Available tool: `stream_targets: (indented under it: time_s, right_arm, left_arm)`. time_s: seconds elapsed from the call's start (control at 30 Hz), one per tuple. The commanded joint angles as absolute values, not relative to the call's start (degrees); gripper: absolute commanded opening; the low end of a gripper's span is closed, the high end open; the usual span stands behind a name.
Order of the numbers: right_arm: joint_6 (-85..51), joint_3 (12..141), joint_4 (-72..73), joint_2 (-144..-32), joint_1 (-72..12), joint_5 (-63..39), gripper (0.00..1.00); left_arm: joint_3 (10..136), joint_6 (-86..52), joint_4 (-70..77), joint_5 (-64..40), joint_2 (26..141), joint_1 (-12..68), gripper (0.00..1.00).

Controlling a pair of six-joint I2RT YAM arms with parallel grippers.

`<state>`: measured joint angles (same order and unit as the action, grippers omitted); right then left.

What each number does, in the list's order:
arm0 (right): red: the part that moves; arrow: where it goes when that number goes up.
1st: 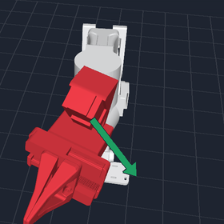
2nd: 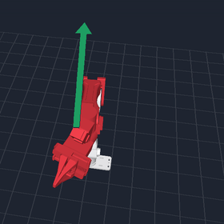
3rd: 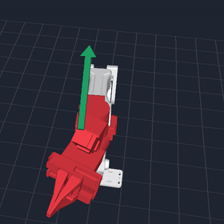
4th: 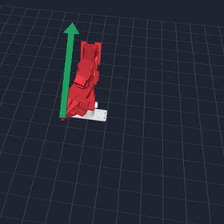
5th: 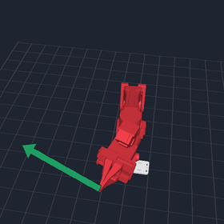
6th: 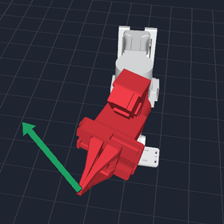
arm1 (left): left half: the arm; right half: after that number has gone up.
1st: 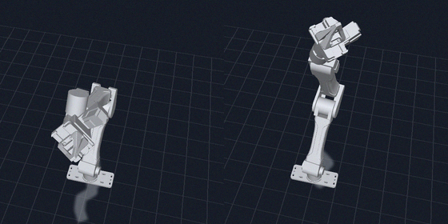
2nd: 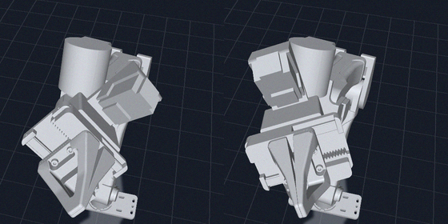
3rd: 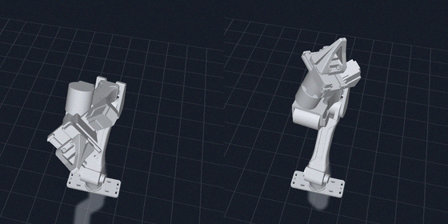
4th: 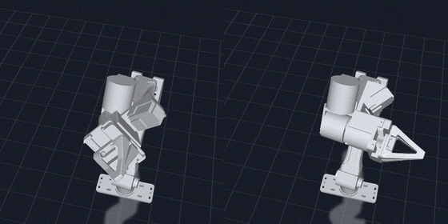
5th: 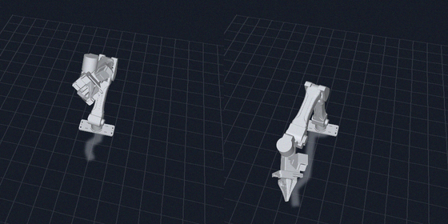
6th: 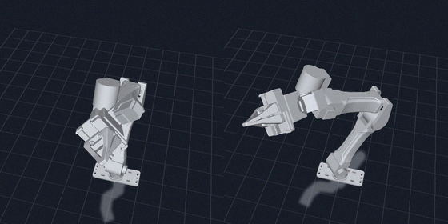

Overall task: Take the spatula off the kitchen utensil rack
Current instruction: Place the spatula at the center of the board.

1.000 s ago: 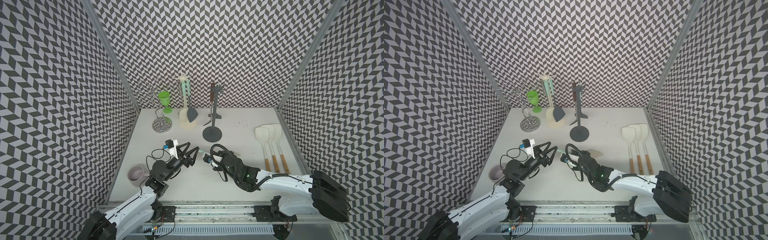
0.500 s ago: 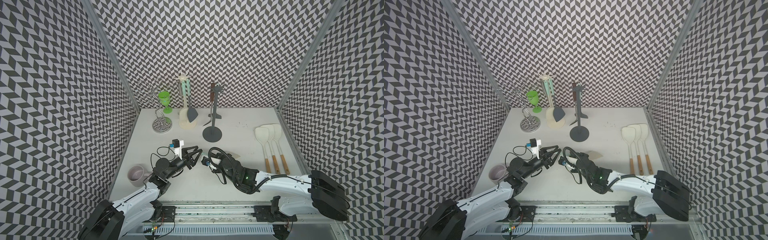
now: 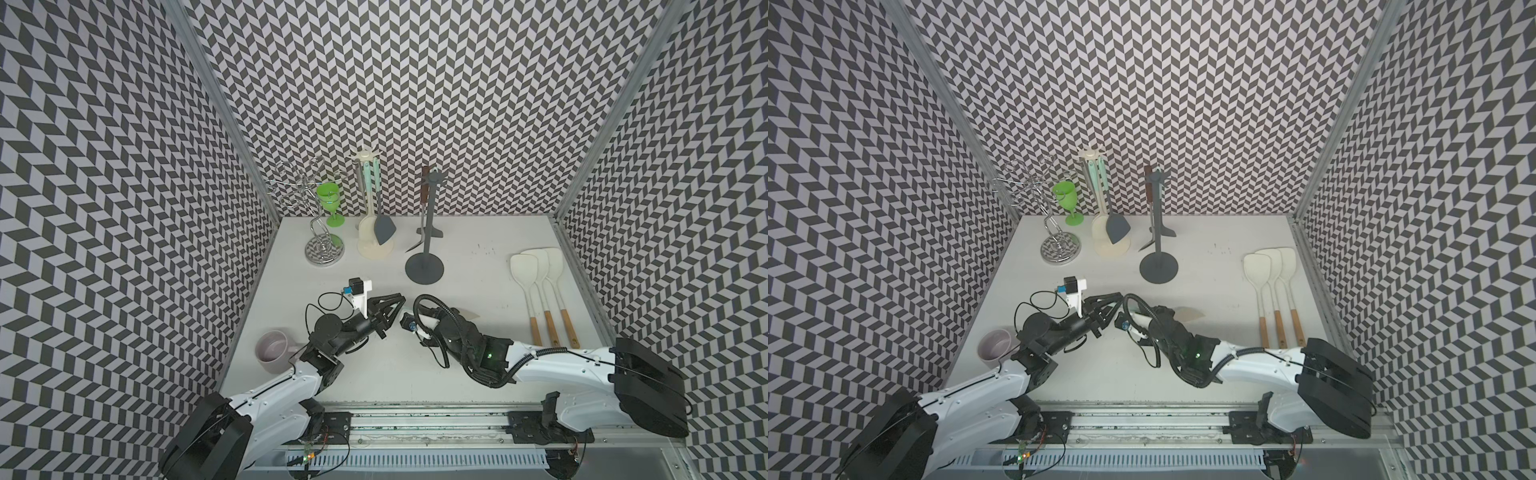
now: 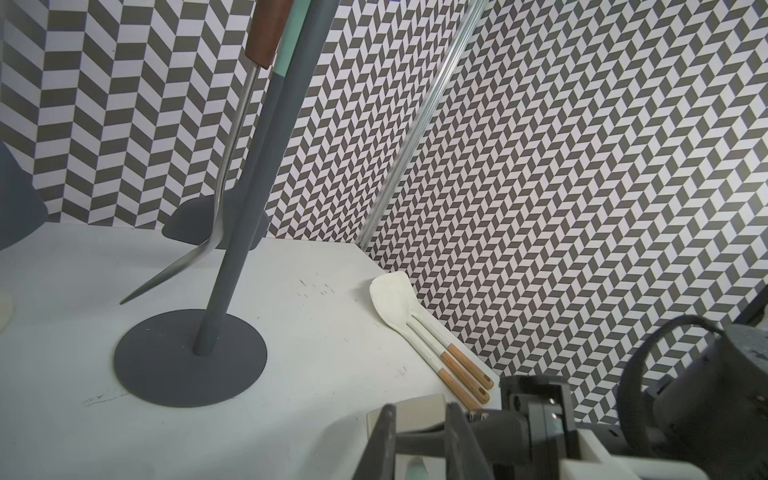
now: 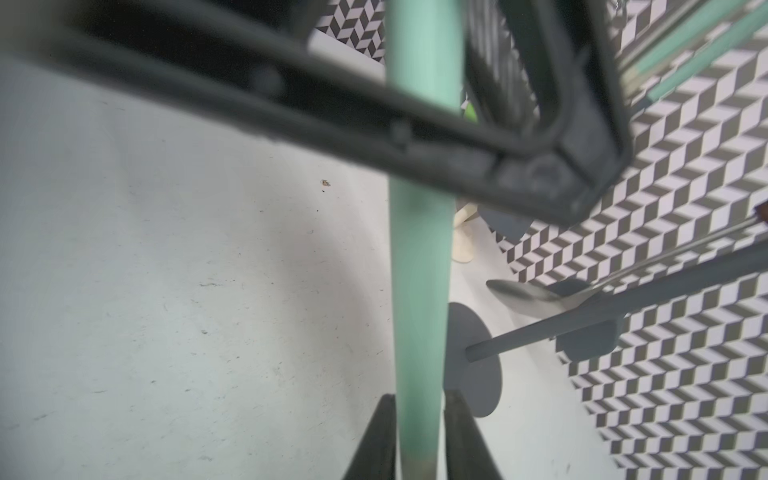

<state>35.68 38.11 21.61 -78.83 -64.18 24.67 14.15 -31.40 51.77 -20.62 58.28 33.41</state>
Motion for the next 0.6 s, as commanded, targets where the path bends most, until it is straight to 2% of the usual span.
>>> stream_targets:
  time_s: [0.0, 0.13, 0.33, 0.43, 0.57]
  right_arm:
    - [33.9, 39.3, 28.3, -78.0, -65.0, 24.3, 0.49]
    - [28.2, 40.5, 23.2, -75.9, -65.0, 23.9, 0.69]
    - [13.1, 44.8, 11.6, -71.8, -64.5, 23.6, 0.83]
    - [4.6, 46.2, 7.9, -69.6, -64.1, 21.6, 0.99]
    - [-5.2, 47.9, 4.4, -67.2, -63.4, 15.0, 1.0]
  left_arm:
    - [14.3, -29.6, 50.9, -16.9, 57.2, 33.8, 0.0]
    - [13.6, -28.6, 50.4, -14.1, 56.3, 34.1, 0.0]
    - [12.6, -27.4, 50.3, -10.7, 54.7, 34.7, 0.0]
    - [12.3, -26.2, 50.2, -8.6, 54.2, 35.7, 0.0]
    - [12.6, -23.0, 49.5, -4.6, 54.1, 39.4, 0.0]
